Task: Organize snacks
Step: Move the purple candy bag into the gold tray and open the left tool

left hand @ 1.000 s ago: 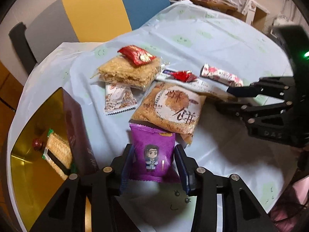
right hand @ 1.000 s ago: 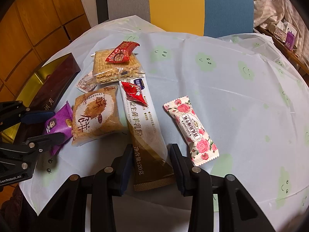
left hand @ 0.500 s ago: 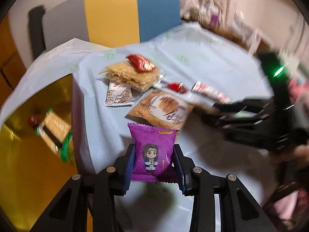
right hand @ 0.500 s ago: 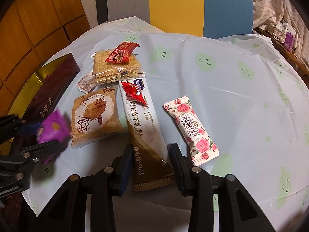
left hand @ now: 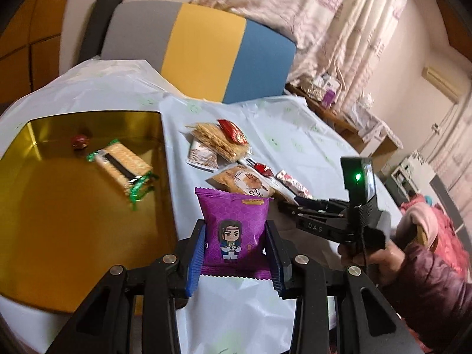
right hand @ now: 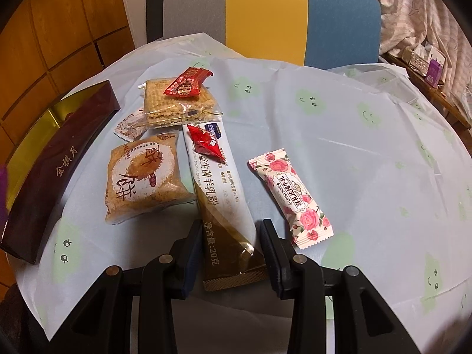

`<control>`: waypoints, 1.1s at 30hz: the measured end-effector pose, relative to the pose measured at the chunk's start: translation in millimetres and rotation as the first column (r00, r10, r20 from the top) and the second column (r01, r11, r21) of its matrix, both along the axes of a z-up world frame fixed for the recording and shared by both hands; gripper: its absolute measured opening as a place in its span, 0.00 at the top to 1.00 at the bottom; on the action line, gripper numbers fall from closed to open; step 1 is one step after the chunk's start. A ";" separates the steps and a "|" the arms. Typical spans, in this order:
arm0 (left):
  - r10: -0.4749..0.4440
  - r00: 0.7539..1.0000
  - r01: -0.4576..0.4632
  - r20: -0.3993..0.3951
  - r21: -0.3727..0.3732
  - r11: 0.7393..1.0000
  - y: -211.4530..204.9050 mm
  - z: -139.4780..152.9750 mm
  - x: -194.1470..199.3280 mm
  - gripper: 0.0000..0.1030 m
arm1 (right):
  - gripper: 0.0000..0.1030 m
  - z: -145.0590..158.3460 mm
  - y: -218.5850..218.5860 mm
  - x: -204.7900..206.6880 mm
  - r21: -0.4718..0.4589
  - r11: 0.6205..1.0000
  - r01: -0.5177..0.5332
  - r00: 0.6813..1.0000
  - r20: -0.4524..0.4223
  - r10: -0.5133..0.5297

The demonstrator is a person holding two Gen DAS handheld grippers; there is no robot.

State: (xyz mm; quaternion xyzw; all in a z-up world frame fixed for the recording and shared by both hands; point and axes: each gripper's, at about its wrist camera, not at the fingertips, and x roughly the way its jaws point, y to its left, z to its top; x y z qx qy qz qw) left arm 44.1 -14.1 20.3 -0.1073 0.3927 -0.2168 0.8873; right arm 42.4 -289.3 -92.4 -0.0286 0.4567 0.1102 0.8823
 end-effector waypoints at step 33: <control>0.397 0.912 -0.386 -0.106 0.112 0.916 85.7 -45.8 60.4 0.30 | 0.62 0.4 3.2 1.0 -0.017 1.000 0.025 0.999 -0.020 -0.025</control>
